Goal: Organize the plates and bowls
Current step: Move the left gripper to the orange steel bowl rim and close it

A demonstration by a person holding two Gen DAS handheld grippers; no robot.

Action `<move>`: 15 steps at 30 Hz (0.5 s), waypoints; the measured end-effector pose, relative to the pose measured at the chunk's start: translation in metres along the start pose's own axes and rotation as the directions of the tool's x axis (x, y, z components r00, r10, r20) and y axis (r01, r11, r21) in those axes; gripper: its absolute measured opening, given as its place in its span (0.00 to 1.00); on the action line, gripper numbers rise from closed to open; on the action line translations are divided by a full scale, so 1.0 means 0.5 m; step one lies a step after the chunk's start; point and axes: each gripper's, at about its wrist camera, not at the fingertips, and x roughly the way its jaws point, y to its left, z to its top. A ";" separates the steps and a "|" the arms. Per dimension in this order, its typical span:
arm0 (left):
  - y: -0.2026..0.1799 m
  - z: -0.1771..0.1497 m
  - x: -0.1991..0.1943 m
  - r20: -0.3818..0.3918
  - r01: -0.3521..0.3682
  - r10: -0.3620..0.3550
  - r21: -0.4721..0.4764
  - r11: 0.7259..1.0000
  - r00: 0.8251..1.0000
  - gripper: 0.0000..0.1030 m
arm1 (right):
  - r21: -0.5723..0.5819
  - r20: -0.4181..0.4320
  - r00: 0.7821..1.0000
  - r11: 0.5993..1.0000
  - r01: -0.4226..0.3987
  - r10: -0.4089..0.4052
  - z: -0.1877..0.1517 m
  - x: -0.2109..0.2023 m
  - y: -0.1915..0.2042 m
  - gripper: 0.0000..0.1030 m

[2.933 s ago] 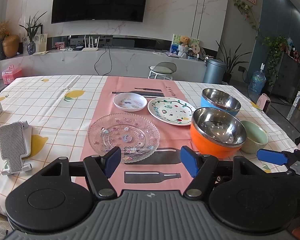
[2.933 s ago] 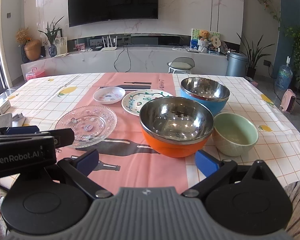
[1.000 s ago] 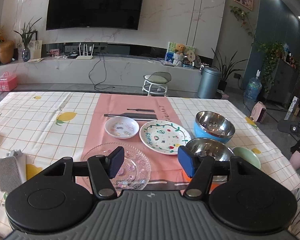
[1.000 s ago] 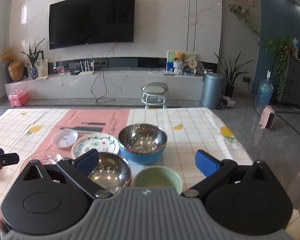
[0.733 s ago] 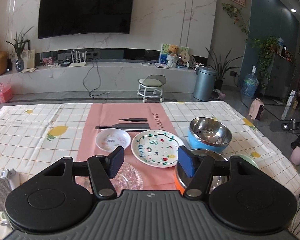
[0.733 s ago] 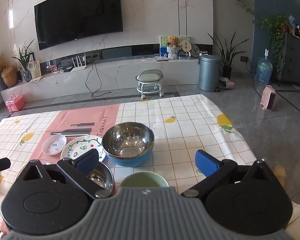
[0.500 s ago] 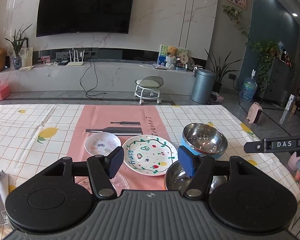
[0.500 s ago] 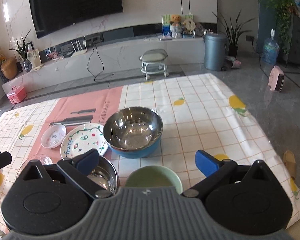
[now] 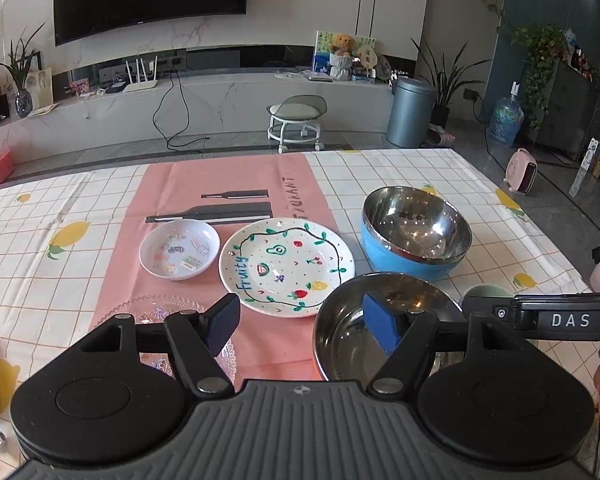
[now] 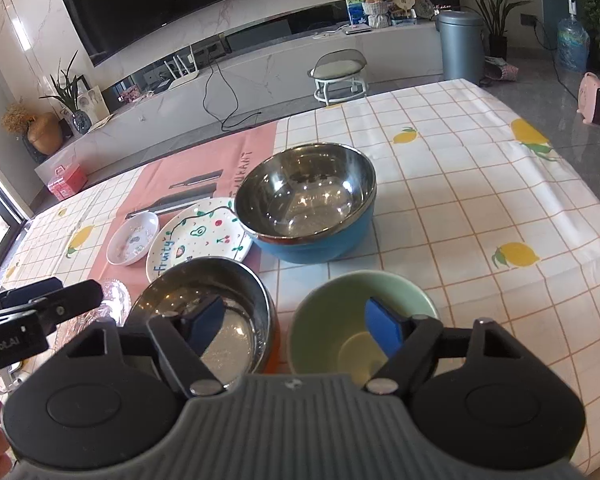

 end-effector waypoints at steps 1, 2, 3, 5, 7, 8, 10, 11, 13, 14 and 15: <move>-0.002 -0.003 0.004 -0.007 -0.008 0.008 0.004 1.000 1.000 0.80 | -0.002 -0.002 1.000 1.000 -0.010 0.010 -0.002 -0.002 0.001 0.69; -0.003 -0.006 0.008 -0.014 -0.015 0.015 0.007 1.000 1.000 0.80 | -0.002 -0.002 1.000 1.000 -0.019 0.019 -0.003 -0.006 0.004 0.65; -0.004 -0.009 0.015 -0.030 -0.024 0.024 0.011 1.000 0.999 0.80 | -0.001 -0.001 1.000 1.000 -0.028 0.028 -0.004 -0.010 0.005 0.65; -0.007 -0.013 0.028 -0.064 -0.033 0.035 0.019 0.999 0.997 0.79 | 0.000 0.006 0.998 0.998 -0.058 0.058 -0.007 -0.021 0.007 0.63; -0.011 -0.016 0.045 -0.119 -0.044 0.048 0.036 0.998 0.992 0.75 | 0.002 0.010 0.996 0.996 -0.085 0.085 -0.009 -0.029 0.008 0.60; -0.012 -0.017 0.053 -0.143 -0.041 0.045 0.036 0.999 0.989 0.73 | 0.003 0.012 0.995 0.996 -0.095 0.095 -0.008 -0.031 0.008 0.60; -0.014 -0.022 0.065 -0.171 -0.012 0.017 0.030 0.999 0.985 0.68 | 0.016 0.014 0.995 0.995 -0.101 0.100 -0.008 -0.032 0.005 0.59; -0.016 -0.024 0.069 -0.181 0.004 0.002 0.030 1.000 0.984 0.67 | 0.027 0.014 0.995 0.995 -0.099 0.099 -0.008 -0.032 0.003 0.59; -0.020 -0.028 0.077 -0.202 0.026 -0.018 0.038 0.999 0.979 0.55 | 0.051 0.009 0.995 0.994 -0.098 0.097 -0.007 -0.034 -0.002 0.59; -0.024 -0.031 0.081 -0.214 0.032 -0.022 0.041 0.999 0.977 0.47 | 0.057 0.007 0.996 0.994 -0.094 0.093 -0.007 -0.035 -0.002 0.59; -0.026 -0.033 0.084 -0.226 0.037 -0.026 0.043 0.998 0.974 0.44 | 0.056 0.007 0.996 0.994 -0.094 0.094 -0.007 -0.036 0.001 0.59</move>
